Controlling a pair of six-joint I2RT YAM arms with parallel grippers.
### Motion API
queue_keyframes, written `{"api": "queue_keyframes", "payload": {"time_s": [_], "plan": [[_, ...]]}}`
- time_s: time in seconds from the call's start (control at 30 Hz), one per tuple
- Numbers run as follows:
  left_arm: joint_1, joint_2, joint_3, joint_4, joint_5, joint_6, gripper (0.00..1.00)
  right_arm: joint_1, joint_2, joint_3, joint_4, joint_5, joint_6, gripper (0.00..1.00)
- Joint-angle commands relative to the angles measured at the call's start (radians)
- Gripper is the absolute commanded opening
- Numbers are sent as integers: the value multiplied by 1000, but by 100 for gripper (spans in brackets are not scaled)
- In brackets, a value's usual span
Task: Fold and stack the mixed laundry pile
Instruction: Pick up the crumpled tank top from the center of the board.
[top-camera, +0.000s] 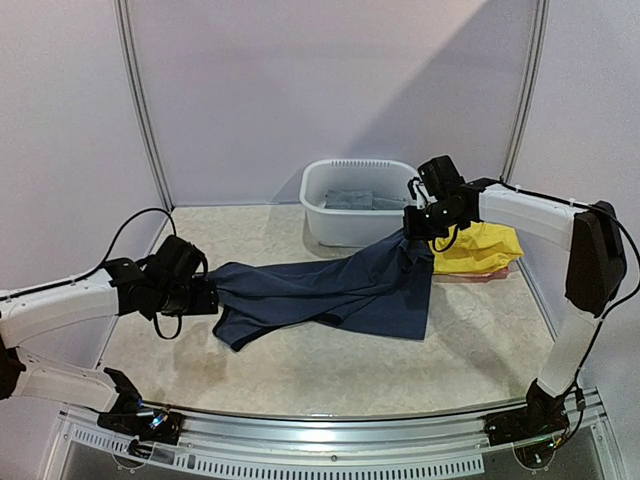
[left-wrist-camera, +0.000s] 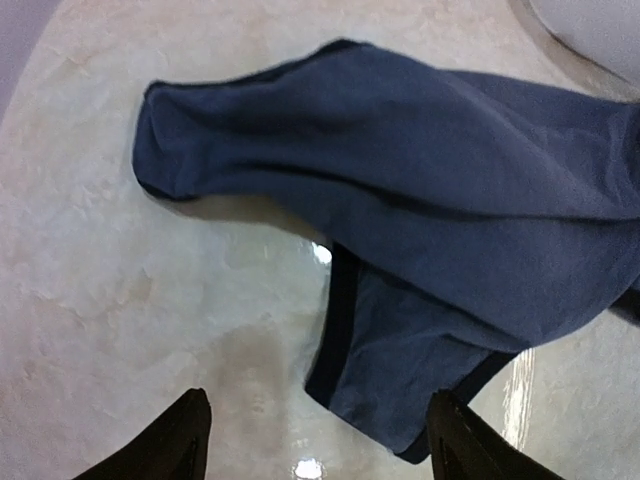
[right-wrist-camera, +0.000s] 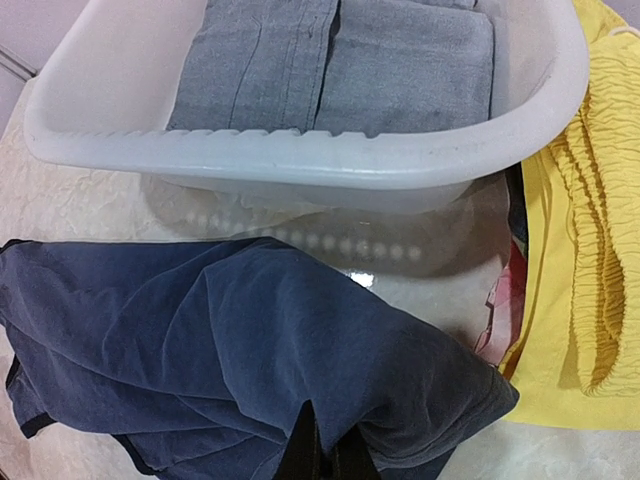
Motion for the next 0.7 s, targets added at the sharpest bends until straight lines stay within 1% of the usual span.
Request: {"api": "queue_keyframes", "payload": {"time_s": [0.0,0.17,0.23,0.27,0.33,0.67], "plan": [[-85,-13,-76,10,71,-117,74,4,-51,-40,37,-10,7,0],[-117,-19,-166,114,156,-169,67,4,-39,-49,41,-9,6,0],[-122,2,-182,135,151,-178,64,3,-37,-55,46,-9,7,0],[-123,13,-191,150,150,-183,63,4,-37,-58,50,-39,7,0],[-123,34,-207,189,149,-188,61,4,-39,-60,54,-49,7,0],[-123,164,-229,325,151,-210,49,4,-38,-68,54,-57,9,0]]}}
